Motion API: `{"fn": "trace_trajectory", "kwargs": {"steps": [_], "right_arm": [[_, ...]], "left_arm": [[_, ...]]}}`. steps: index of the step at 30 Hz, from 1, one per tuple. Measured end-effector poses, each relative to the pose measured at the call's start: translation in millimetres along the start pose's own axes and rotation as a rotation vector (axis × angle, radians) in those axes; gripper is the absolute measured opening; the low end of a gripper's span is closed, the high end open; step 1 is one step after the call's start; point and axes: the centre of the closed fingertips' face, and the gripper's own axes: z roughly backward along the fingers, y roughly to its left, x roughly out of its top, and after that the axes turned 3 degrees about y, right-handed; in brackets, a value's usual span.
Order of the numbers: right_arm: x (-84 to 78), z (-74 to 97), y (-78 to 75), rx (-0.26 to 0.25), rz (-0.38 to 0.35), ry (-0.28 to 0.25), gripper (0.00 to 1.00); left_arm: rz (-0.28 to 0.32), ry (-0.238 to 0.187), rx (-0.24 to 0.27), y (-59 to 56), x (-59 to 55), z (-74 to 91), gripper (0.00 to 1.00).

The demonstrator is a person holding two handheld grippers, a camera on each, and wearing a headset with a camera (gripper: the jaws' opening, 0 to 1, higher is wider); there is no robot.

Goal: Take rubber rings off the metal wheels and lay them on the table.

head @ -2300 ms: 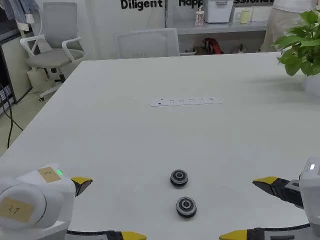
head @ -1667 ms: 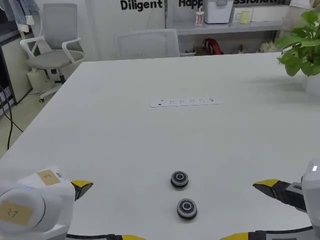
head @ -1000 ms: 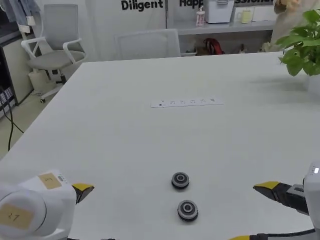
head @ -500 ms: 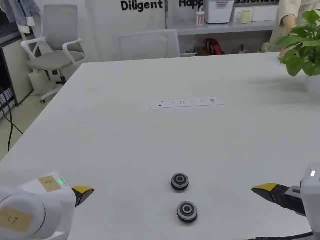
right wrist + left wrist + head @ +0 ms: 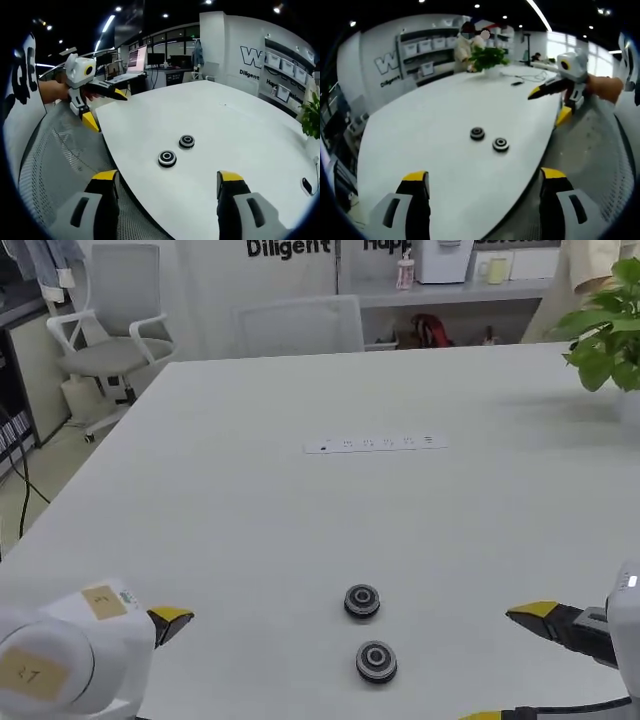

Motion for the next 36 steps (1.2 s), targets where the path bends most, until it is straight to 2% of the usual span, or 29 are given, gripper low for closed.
{"fn": "trace_trajectory", "kwargs": {"steps": [4, 11, 16, 24, 27, 31, 36], "right_arm": [[1.1, -1.5, -5.2, -0.006, 0.004, -0.004, 0.77], [2.7, -5.6, -12.9, 0.002, 0.010, -0.017, 0.76], [6.6, -8.8, -22.2, -0.011, 0.024, -0.036, 0.74], [11.2, -19.9, -26.2, 0.016, 0.075, -0.056, 0.72], [11.6, -23.6, -28.3, 0.021, 0.085, -0.069, 0.68], [12.1, -29.2, -29.2, 0.043, 0.084, -0.088, 0.67], [10.0, -36.6, -27.3, 0.069, 0.110, -0.084, 0.64]], "left_arm": [[0.017, -0.015, -0.008, 3.9, 3.9, -2.1, 0.90], [-0.004, -0.028, -0.031, 7.0, 7.6, -9.5, 0.88], [-0.054, -0.021, -0.047, 9.8, 10.5, -18.7, 0.87], [-0.114, -0.045, -0.073, 16.6, 23.5, -30.2, 0.84], [-0.132, -0.050, -0.091, 16.3, 25.3, -36.1, 0.83], [-0.195, -0.032, -0.121, 12.3, 23.4, -45.9, 0.82], [-0.198, -0.030, -0.144, 11.2, 25.9, -53.4, 0.79]]}}
